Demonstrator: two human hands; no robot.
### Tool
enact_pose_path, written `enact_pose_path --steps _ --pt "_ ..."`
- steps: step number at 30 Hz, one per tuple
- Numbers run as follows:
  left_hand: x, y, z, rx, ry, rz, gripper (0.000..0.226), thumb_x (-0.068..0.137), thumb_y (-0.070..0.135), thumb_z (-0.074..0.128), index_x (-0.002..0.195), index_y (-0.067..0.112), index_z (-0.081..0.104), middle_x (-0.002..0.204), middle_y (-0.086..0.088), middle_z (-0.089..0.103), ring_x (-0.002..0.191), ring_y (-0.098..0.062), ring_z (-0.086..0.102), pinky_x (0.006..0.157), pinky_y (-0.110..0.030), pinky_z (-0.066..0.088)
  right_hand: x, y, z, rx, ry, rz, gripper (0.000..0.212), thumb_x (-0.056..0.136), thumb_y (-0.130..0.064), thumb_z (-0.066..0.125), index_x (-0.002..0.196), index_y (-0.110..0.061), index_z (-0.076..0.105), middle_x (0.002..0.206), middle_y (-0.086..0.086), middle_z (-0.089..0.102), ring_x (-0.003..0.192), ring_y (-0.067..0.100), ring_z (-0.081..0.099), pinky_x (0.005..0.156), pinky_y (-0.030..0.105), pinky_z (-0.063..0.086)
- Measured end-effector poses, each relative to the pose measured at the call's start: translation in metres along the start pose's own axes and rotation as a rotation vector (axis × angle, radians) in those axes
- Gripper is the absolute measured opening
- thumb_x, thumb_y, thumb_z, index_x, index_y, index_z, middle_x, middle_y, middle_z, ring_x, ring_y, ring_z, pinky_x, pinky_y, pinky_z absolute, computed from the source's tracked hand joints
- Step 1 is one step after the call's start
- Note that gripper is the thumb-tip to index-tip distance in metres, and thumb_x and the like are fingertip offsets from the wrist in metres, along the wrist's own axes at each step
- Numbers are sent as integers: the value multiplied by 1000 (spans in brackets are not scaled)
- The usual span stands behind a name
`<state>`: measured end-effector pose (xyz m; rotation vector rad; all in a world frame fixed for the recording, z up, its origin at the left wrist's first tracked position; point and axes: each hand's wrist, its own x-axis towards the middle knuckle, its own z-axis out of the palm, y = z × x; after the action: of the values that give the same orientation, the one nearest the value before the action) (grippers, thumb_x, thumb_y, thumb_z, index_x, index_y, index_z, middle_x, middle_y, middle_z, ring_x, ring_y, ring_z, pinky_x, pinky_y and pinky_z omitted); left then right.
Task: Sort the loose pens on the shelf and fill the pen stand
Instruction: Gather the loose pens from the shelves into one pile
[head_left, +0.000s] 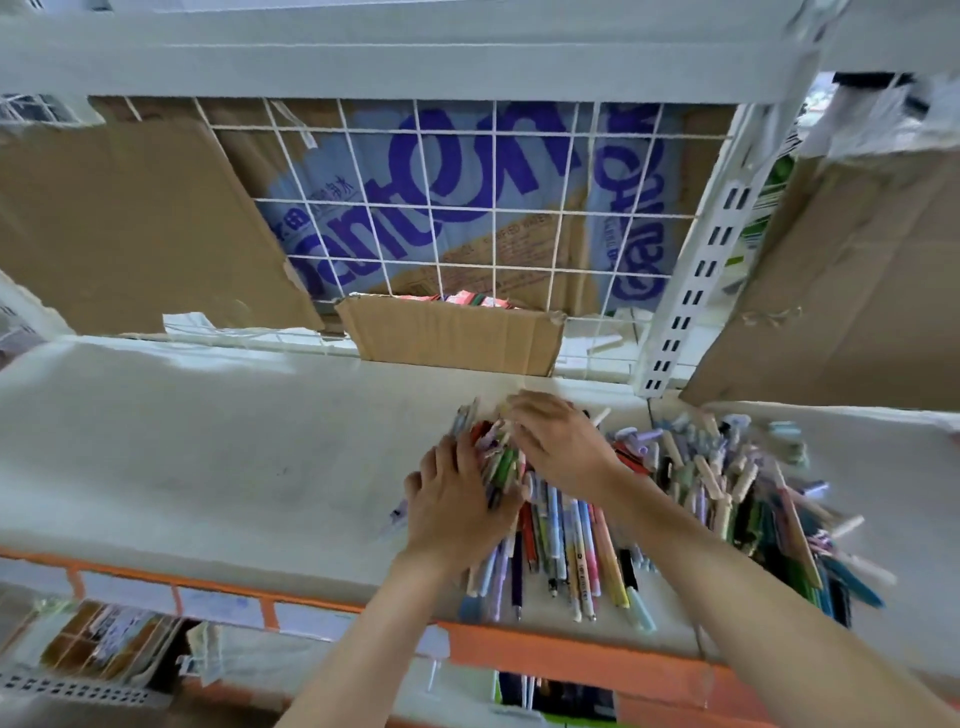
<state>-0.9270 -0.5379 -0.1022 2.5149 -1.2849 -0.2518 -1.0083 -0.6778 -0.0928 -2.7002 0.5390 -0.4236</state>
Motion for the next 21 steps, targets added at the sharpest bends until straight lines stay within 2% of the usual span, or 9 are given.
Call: enact_pose_path --steps 2,4,7,8,10,12,16,19,21 --pt "1 -2 -1 19 -4 -16 87 84 70 26 149 17 1 152 -4 20 137 -25 22 108 -39 22 11 9 -7 -57 -113 134 38 101 -25 35 135 -15 49 152 1 32 138 18 30 111 32 23" --pt "4 -5 -4 37 -15 -43 79 89 65 23 148 15 5 151 -7 20 136 -27 22 108 -39 22 21 14 -10 -103 -243 185 40 102 -27 32 140 -19 42 156 -3 20 140 18 26 112 33 21" --pt "10 -11 -9 50 -19 -68 67 96 52 27 148 13 11 149 -8 23 133 -28 23 107 -39 23 23 15 -8 -81 -322 232 39 102 -28 33 133 -14 52 152 -3 30 132 19 39 108 31 27" --pt "10 -12 -10 43 -6 -66 66 96 51 28 148 14 11 148 -8 24 133 -28 24 106 -39 24 21 14 -6 -41 -298 248 37 101 -27 36 126 -10 58 144 -2 40 123 19 46 103 30 33" --pt "10 -13 -9 9 10 -55 68 96 51 29 148 13 7 148 -9 23 133 -28 24 106 -39 24 15 10 -7 80 -199 268 27 99 -20 40 105 -6 62 114 1 55 100 19 54 86 29 40" --pt "10 -13 -6 -62 -9 -53 73 95 52 31 149 11 2 152 -11 17 138 -29 17 111 -40 18 7 6 -9 171 -127 300 18 99 -17 40 90 -12 56 89 -3 53 83 15 51 74 27 36" --pt "12 -8 -1 -63 -84 -62 86 92 61 29 148 5 -4 156 -19 -4 144 -31 -3 117 -44 2 -5 4 -13 189 -57 271 21 99 -14 38 105 -9 58 96 -3 56 86 11 51 68 20 31" --pt "12 -7 -1 -23 -76 -63 89 90 65 29 148 5 -3 156 -18 -5 144 -33 -5 116 -46 2 -12 8 -12 166 26 236 23 98 -9 40 112 -5 58 108 0 55 90 10 50 68 15 29" --pt "12 -6 -2 -28 -38 -33 86 89 64 31 148 9 1 155 -15 -3 143 -33 -3 115 -47 3 -20 12 -14 149 77 233 23 97 -8 41 112 -5 59 113 3 57 94 15 55 72 19 33"
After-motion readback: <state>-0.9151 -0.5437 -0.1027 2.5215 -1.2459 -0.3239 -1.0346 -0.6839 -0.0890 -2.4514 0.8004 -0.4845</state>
